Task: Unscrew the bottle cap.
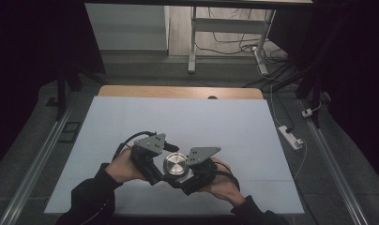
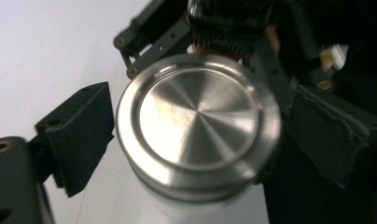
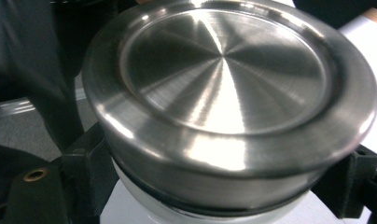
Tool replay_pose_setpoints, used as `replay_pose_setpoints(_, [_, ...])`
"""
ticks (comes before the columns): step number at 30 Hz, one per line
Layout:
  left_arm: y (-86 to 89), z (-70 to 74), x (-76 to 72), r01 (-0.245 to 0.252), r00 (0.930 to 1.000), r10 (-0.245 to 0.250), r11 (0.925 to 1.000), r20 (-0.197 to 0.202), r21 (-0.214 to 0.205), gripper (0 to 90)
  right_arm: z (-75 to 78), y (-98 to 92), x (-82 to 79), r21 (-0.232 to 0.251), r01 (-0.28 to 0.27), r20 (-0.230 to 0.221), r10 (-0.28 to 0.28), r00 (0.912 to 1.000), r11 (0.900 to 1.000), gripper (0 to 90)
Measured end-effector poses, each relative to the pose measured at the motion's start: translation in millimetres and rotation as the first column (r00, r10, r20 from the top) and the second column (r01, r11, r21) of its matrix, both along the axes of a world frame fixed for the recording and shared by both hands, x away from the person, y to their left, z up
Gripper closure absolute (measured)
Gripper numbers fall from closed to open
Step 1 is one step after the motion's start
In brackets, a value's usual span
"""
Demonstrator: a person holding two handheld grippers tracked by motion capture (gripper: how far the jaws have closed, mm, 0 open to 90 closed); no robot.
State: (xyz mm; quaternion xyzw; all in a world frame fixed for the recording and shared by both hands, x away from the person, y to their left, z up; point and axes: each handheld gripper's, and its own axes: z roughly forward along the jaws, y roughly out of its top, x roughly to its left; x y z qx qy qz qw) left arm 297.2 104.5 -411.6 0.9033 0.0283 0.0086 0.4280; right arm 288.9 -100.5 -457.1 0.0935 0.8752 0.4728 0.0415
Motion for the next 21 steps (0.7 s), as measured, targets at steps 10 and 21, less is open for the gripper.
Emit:
replay_pose_setpoints(10, [-9.4, -2.7, -1.0, -0.112, 0.9937, 0.112, 0.9937, 0.012, -0.010, 19.0, 1.3, -2.4, 1.2, 0.008, 0.038, 0.009, -0.038, 0.9992, 0.9992, 15.1])
replay_pose_setpoints(21, [-18.4, 2.1, -5.9, -0.319, 0.9478, 0.319, 0.9451, -0.010, -0.072, 19.3, 1.6, -6.7, 7.0, 0.017, 0.159, 0.006, -0.160, 0.9872, 0.9870, 15.1])
